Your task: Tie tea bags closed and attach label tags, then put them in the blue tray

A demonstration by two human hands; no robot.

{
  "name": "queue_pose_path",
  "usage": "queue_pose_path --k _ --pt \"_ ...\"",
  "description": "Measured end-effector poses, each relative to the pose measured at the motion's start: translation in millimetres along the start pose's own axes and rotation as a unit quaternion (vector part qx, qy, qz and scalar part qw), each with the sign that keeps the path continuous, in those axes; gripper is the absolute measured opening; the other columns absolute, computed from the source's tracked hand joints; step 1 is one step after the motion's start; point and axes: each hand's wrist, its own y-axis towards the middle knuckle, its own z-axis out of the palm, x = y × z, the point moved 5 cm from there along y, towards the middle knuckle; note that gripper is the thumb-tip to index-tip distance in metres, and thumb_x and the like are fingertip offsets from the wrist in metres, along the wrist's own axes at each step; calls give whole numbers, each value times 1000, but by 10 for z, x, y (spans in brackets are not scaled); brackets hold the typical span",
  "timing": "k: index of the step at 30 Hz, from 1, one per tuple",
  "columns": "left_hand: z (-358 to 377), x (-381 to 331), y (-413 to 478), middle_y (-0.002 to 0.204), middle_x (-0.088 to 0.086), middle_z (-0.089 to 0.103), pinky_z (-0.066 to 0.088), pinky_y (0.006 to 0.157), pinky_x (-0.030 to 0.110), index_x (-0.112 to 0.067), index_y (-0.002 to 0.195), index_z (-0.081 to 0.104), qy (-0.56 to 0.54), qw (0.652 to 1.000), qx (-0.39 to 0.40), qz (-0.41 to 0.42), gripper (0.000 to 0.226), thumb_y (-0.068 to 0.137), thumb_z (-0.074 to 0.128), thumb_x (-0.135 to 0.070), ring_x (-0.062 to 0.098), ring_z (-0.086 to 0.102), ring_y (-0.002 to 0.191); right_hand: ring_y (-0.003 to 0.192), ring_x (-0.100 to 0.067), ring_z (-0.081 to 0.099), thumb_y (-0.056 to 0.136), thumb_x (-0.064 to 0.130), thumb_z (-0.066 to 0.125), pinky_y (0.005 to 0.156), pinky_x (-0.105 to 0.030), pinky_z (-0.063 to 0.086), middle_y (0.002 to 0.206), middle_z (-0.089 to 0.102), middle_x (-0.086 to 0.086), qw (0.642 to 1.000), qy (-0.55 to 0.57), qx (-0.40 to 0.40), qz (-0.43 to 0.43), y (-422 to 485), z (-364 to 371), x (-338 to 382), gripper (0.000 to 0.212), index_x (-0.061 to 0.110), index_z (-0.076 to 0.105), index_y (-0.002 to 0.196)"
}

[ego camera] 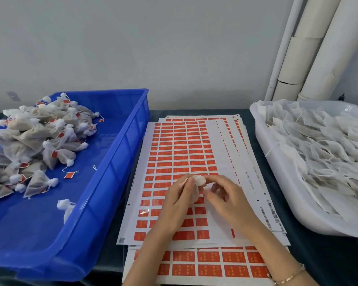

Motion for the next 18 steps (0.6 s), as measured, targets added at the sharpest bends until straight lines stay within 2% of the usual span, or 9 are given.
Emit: queue_pose_path --k 1,4,8,12,15,18 --pt "4 -7 -7 95 -39 61 41 73 -1 -62 93 61 -7 1000 5 -7 39 99 41 -30 -15 56 96 92 7 55 89 22 66 78 -5 45 103 63 21 1000 -6 9 -4 -3 17 6 27 44 56 102" --pt "21 14 -6 94 -33 64 43 74 1 -48 93 66 -12 1000 7 -16 24 93 44 -38 -10 58 96 93 8 57 88 23 67 76 -3 45 94 64 27 1000 -3 2 -8 -3 -4 22 26 45 58 97" --pt "0 41 8 90 -28 65 44 73 3 -49 89 68 -11 1000 -10 -16 22 88 49 -40 -6 59 93 92 3 61 85 28 70 74 -7 48 92 66 31 999 32 -22 6 8 -61 11 18 42 64 93" --pt "-3 70 36 90 -13 66 49 73 12 -22 102 64 -24 1000 4 -10 23 89 53 -36 7 62 89 88 -2 66 78 29 75 74 -14 53 88 70 21 995 88 -32 42 14 -93 -10 16 34 69 92" --pt "-14 72 52 86 -14 65 48 70 10 -21 99 65 -33 999 -6 -16 24 85 55 -38 5 62 85 87 -2 67 65 46 72 72 -12 53 88 71 20 992 115 -30 49 1 -109 29 26 33 70 89" --pt "-23 102 60 85 -14 66 49 70 12 -20 98 65 -31 999 -16 -16 16 89 57 -31 6 63 85 87 1 66 61 48 71 66 -7 50 86 71 21 989 134 -34 57 2 -109 29 29 33 71 86"
